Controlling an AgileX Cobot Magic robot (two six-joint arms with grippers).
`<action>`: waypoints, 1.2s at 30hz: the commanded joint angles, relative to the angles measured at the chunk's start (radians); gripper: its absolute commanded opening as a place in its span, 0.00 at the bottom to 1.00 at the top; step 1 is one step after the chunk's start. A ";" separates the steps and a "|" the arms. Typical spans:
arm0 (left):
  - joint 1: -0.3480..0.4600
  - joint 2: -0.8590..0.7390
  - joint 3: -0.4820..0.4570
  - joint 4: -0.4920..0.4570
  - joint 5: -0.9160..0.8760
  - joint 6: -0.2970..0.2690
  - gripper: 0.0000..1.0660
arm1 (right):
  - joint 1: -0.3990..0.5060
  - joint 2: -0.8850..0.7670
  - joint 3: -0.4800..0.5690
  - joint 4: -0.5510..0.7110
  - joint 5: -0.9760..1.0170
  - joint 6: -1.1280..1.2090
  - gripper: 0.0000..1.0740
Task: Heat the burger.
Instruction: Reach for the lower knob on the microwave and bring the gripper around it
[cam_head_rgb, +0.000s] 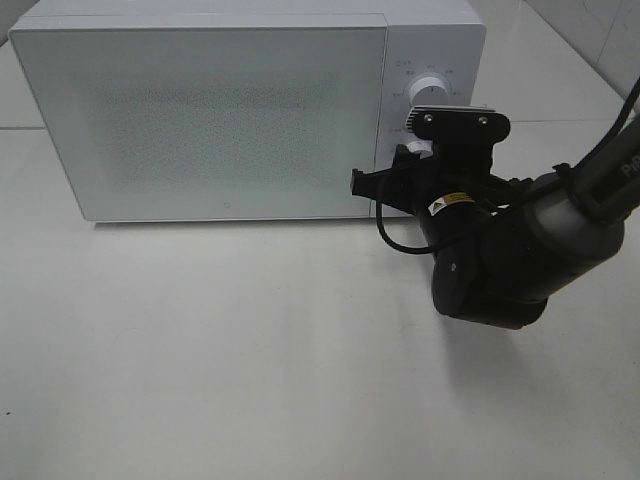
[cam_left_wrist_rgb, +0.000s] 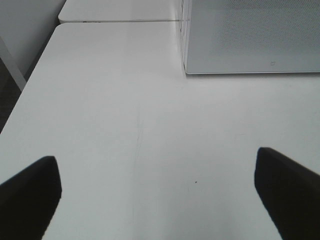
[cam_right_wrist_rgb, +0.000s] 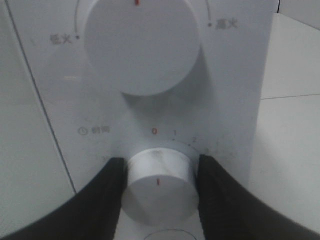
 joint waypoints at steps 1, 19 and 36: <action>0.001 -0.025 0.004 -0.003 -0.011 -0.008 0.94 | -0.004 0.000 -0.010 -0.011 0.004 0.138 0.03; 0.001 -0.025 0.004 -0.003 -0.011 -0.008 0.94 | -0.004 0.000 -0.008 -0.019 -0.048 0.462 0.03; 0.001 -0.025 0.004 -0.003 -0.011 -0.008 0.94 | -0.004 0.000 -0.008 -0.059 -0.106 0.945 0.03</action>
